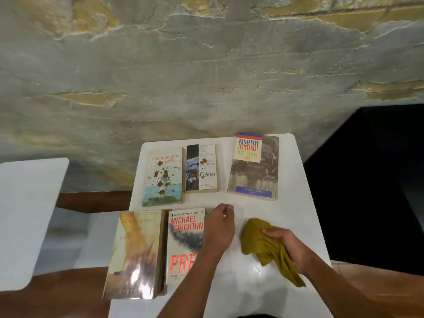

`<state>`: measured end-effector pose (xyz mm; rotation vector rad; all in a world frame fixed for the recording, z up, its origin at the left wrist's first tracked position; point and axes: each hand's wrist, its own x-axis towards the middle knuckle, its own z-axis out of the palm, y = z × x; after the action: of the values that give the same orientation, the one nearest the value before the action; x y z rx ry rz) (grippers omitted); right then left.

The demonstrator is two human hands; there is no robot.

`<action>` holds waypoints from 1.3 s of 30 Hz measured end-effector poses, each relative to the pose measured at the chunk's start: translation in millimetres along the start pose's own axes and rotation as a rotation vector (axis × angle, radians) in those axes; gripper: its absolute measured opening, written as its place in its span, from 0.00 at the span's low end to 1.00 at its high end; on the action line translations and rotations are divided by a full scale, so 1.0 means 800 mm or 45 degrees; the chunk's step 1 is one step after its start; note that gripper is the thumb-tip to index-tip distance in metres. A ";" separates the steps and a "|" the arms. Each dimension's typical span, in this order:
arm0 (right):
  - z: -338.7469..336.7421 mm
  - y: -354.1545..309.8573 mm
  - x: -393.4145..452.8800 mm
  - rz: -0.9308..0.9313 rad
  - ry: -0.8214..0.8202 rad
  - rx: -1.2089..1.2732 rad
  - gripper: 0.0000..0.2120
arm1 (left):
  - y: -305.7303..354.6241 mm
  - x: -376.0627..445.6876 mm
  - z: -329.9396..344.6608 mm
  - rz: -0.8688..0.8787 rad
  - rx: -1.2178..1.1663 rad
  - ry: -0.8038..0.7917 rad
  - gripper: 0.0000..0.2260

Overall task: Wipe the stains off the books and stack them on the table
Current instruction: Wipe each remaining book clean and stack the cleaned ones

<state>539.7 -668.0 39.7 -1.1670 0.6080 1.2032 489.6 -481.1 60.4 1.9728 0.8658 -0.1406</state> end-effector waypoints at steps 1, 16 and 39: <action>0.003 -0.001 0.000 -0.017 0.022 -0.070 0.15 | -0.003 0.000 -0.005 0.008 -0.037 0.018 0.12; 0.017 0.013 0.014 -0.366 0.599 -1.514 0.20 | -0.061 -0.023 -0.138 -0.007 -0.459 0.698 0.10; 0.366 0.100 0.005 -0.139 -0.136 -1.133 0.25 | -0.273 -0.029 -0.250 -0.722 -0.089 0.139 0.42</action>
<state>407.8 -403.3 106.7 -1.8198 -0.1178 1.4743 287.4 -266.4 22.7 1.6355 1.4658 -0.3262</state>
